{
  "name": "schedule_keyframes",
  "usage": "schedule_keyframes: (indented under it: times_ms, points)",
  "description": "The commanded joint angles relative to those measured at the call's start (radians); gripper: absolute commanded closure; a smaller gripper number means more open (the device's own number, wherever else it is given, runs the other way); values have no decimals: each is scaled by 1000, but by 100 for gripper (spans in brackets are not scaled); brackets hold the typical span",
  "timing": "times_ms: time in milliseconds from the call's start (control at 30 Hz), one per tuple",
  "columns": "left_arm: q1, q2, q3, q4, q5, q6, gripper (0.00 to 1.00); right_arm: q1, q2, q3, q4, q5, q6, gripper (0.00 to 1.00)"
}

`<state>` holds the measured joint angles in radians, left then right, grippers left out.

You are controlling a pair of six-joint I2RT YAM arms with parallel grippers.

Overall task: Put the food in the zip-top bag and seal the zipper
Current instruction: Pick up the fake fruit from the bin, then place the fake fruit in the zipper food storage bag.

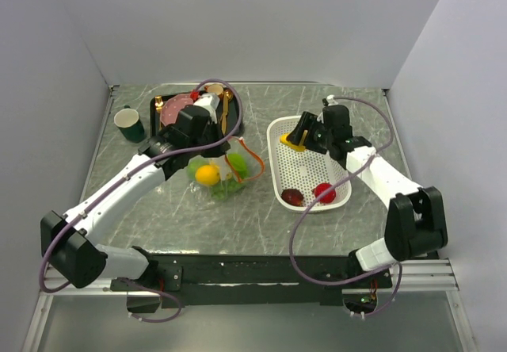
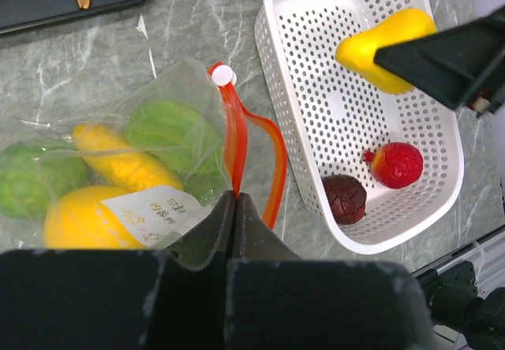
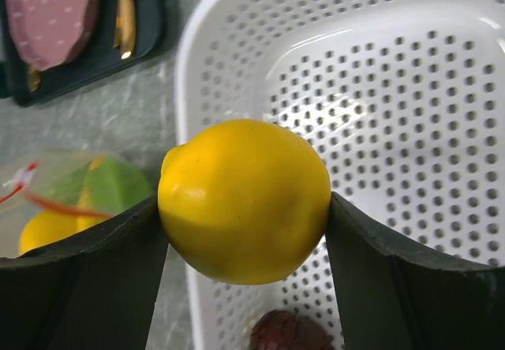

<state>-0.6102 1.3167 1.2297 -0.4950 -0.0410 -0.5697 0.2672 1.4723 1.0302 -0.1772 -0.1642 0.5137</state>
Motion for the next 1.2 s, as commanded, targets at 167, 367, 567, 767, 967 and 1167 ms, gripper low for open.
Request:
schedule_keyframes:
  times_ms: [167,367,567,767,967,1167]
  points:
    - [3,15,34,61,33,-19,99,147,-144,-5,-30,-57,60,70]
    - [3,19,47,55,33,-28,99,250,-126,25,-30,-70,89,68]
    - [3,16,62,49,44,-21,99,316,-63,62,-7,-98,112,68]
    - [3,1,67,44,44,-22,99,383,68,189,16,-129,135,67]
    - [3,-10,77,27,44,-24,99,461,189,289,35,-149,161,43]
    - [3,-79,50,19,-22,-22,99,461,178,228,73,-153,166,17]
